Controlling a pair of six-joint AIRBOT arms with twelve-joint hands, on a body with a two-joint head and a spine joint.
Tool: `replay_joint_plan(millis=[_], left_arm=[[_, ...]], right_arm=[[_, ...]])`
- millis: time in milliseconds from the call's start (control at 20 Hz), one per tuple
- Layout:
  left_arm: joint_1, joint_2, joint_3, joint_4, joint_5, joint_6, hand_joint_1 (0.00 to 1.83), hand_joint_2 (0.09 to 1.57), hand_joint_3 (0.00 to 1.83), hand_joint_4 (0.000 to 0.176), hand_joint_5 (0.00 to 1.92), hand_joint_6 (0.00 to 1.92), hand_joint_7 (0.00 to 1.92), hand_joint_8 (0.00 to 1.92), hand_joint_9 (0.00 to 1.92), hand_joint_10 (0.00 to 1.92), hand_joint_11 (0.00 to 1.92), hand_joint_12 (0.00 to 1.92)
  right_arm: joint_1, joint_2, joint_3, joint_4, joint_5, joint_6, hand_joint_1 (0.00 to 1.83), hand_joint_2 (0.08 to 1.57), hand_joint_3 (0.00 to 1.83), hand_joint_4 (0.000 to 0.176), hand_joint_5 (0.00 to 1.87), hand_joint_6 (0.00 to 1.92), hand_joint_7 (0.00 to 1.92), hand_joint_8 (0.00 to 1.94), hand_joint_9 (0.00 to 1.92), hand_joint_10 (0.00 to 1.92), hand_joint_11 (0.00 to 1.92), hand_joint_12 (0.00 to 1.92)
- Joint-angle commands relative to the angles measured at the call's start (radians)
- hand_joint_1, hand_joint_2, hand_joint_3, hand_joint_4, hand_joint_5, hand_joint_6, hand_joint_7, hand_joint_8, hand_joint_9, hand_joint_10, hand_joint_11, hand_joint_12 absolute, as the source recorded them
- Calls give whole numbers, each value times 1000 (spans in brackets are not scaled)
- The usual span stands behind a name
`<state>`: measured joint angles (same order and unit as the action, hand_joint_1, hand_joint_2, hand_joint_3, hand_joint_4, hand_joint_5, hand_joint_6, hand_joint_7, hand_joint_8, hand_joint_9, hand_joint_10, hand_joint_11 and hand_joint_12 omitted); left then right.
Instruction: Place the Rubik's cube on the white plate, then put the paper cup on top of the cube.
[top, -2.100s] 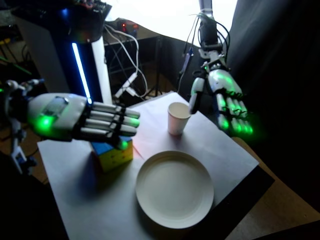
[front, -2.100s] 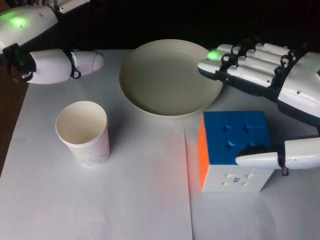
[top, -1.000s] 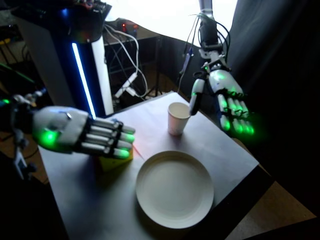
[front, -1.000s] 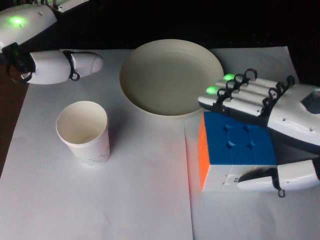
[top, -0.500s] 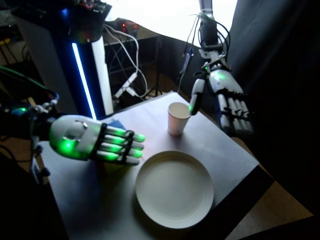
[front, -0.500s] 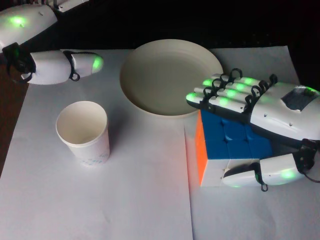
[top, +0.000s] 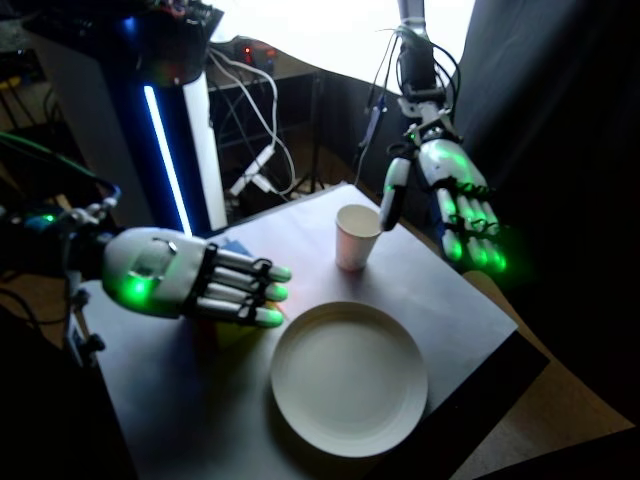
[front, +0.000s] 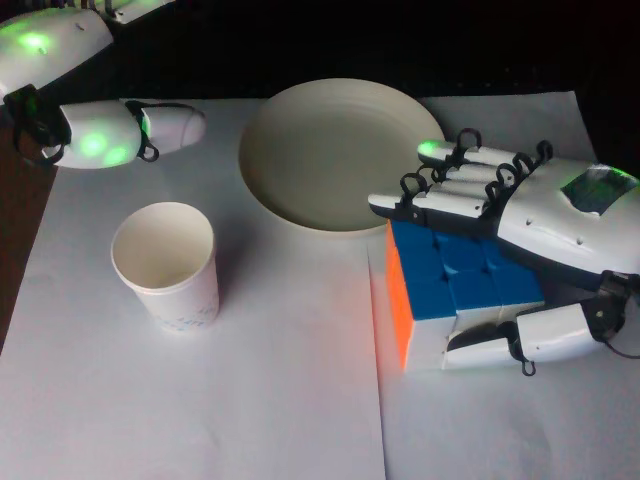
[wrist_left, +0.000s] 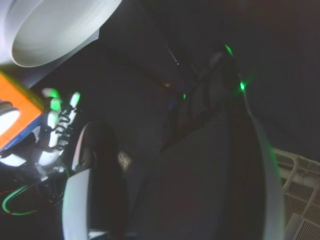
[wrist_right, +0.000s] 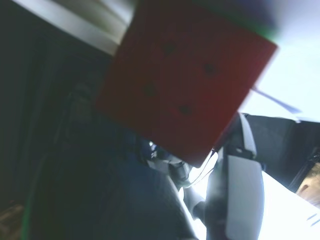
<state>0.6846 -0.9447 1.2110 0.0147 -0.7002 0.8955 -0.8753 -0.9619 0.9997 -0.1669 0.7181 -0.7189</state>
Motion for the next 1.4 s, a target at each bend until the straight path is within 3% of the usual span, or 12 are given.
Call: replay_joint_plan(millis=[0, 150, 300, 450, 500, 550, 650, 850, 950, 1100, 1250, 1350], left_arm=[[-7, -2, 3, -16, -126, 1, 437, 1263, 0, 119, 12, 1, 0, 0, 0, 0, 0, 195], [-6, -2, 3, -17, -128, 1, 411, 1256, 0, 130, 6, 1, 0, 0, 0, 0, 0, 156], [-4, -2, 3, -19, -129, 1, 414, 1267, 0, 119, 10, 0, 0, 0, 0, 0, 0, 208], [-3, -2, 3, -20, -130, 1, 428, 1266, 0, 135, 12, 0, 0, 0, 0, 0, 0, 127], [-3, -2, 3, -21, -131, 1, 437, 1270, 2, 131, 12, 0, 0, 0, 0, 0, 0, 122], [-3, -2, 2, -21, -131, 1, 444, 1270, 0, 122, 13, 1, 0, 0, 0, 0, 0, 160], [-2, -2, 2, -22, -132, 1, 420, 1262, 0, 138, 15, 1, 0, 0, 0, 0, 0, 216], [-2, -2, 2, -23, -132, 1, 441, 1279, 2, 110, 19, 0, 0, 0, 0, 0, 0, 169], [-2, -2, 2, -24, -132, 1, 439, 1270, 0, 133, 21, 1, 0, 0, 0, 0, 0, 196], [2, -2, 2, -27, -135, 1, 428, 1279, 0, 102, 22, 1, 0, 0, 0, 0, 0, 262], [9, -1, 2, -32, -139, 1, 432, 1266, 0, 141, 26, 1, 0, 0, 0, 0, 0, 172], [10, 0, 2, -33, -141, 1, 435, 1279, 0, 109, 21, 5, 0, 0, 0, 0, 0, 200]], right_arm=[[12, -4, 4, 1, 70, -5, 1062, 1054, 1, 0, 99, 1141, 357, 1042, 406, 1331, 449, 1756], [13, -4, 5, 1, 70, -5, 1099, 1069, 3, 0, 184, 1373, 398, 1347, 523, 1688, 573, 1920], [13, -4, 5, 1, 70, -5, 1171, 1055, 0, 0, 267, 1456, 554, 1424, 723, 1614, 694, 1921], [15, -5, 7, 2, 70, -5, 1205, 1071, 1, 0, 311, 1589, 564, 1647, 723, 1883, 790, 1921], [15, -5, 8, 2, 70, -5, 1307, 1131, 46, 0, 350, 1584, 775, 1382, 804, 1848, 862, 1921], [16, -7, 9, 2, 70, -5, 1205, 1228, 52, 0, 584, 1414, 840, 1483, 987, 1900, 1052, 1921], [19, -11, 12, 3, 70, -5, 1180, 1250, 36, 0, 577, 1465, 825, 1469, 902, 1885, 1003, 1921], [29, -26, 20, 3, 70, -5, 1172, 1261, 3, 0, 583, 1472, 829, 1414, 830, 1732, 815, 1921], [31, -31, 23, 3, 70, -5, 1164, 1260, 1, 0, 625, 1415, 804, 1482, 819, 1892, 894, 1921], [35, -30, 23, 2, 70, -5, 1178, 1249, 0, 0, 639, 1451, 850, 1399, 941, 1868, 981, 1921], [53, -17, 17, -11, 70, -5, 1161, 1264, 0, 0, 661, 1419, 786, 1506, 882, 1921, 1007, 1921], [63, -1, 6, -22, 71, -5, 1168, 1259, 0, 0, 668, 1420, 808, 1458, 890, 1921, 1006, 1921]])
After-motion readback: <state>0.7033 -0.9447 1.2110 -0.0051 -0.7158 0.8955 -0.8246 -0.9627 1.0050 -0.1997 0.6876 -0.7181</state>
